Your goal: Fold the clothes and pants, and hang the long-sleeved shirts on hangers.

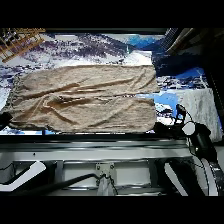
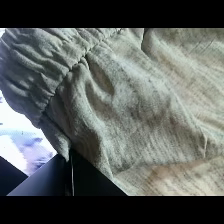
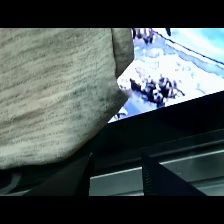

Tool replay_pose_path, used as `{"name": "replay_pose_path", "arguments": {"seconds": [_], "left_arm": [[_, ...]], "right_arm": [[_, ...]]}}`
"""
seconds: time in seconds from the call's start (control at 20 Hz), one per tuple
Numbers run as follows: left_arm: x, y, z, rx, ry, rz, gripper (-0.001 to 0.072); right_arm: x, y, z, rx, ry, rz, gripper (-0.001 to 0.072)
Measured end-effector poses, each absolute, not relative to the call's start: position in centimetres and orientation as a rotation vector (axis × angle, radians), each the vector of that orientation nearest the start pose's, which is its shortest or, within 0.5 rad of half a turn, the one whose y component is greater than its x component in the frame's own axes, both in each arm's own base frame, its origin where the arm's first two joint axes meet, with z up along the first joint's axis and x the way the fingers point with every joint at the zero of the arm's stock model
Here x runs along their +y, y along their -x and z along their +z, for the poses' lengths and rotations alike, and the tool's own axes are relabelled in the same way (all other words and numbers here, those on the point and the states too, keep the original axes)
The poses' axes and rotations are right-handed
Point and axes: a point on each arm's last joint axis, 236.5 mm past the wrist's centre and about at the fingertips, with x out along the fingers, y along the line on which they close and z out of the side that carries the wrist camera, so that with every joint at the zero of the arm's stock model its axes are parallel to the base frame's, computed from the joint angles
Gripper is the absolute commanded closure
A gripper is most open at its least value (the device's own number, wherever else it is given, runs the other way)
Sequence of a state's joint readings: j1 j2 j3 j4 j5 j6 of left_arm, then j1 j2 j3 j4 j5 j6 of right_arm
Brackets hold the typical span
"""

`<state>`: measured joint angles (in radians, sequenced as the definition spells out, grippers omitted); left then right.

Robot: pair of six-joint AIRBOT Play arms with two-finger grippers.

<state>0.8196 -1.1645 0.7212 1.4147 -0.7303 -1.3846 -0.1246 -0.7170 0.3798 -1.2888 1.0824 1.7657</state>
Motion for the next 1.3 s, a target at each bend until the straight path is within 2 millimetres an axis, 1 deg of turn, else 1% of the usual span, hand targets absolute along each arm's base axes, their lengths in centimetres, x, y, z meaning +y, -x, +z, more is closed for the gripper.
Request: {"name": "replay_pose_path", "arguments": {"seconds": [0.15,0.3,0.35,0.4,0.45,0.5,0.55,0.7,0.85,0.95,1.05,1.15,1.3], "left_arm": [[23.8,-25.8,-7.0,1.074,0.478,0.593,0.0696],[23.8,-25.9,-7.0,1.068,0.482,0.593,0.0696],[23.8,-25.9,-7.0,1.068,0.482,0.593,0.0696],[23.8,-26.0,-6.9,1.066,0.484,0.593,0.0696],[23.8,-26.0,-6.9,1.066,0.484,0.593,0.0696],[23.9,-26.0,-6.9,1.064,0.483,0.594,0.0696],[23.9,-26.0,-6.8,1.063,0.482,0.594,0.0696],[24.1,-26.2,-6.2,1.047,0.472,0.597,0.0696],[24.8,-26.7,-4.5,1.01,0.442,0.606,0.0696],[25.6,-26.9,-2.8,0.98,0.397,0.618,0.0696],[26.4,-26.5,-1.5,0.977,0.336,0.633,0.0695],[26.6,-25.7,-1.0,1.005,0.292,0.64,0.0696],[26.3,-24.8,-0.6,1.044,0.263,0.639,0.0696]], "right_arm": [[3.5,-20.6,-9.5,1.405,-0.571,-0.146,0.0349],[3.5,-21.7,-10.4,1.391,-0.598,-0.156,0.0354],[3.5,-22.1,-10.6,1.38,-0.607,-0.159,0.0401],[3.5,-22.7,-10.7,1.361,-0.618,-0.162,0.0481],[3.4,-23.3,-10.8,1.338,-0.623,-0.161,0.051],[3.4,-23.8,-10.7,1.319,-0.63,-0.163,0.0614],[3.3,-24.3,-10.7,1.299,-0.633,-0.162,0.0691],[3.2,-24.8,-10.6,1.278,-0.636,-0.161,0.0694],[3.2,-24.4,-9.9,1.297,-0.601,-0.143,0.0694],[2.7,-24.2,-8.6,1.288,-0.547,-0.13,0.0695],[1.7,-24.0,-6.9,1.254,-0.497,-0.143,0.0695],[0.5,-23.4,-5.2,1.214,-0.464,-0.172,0.0696],[-0.7,-22.2,-3.1,1.169,-0.445,-0.207,0.0694]]}}
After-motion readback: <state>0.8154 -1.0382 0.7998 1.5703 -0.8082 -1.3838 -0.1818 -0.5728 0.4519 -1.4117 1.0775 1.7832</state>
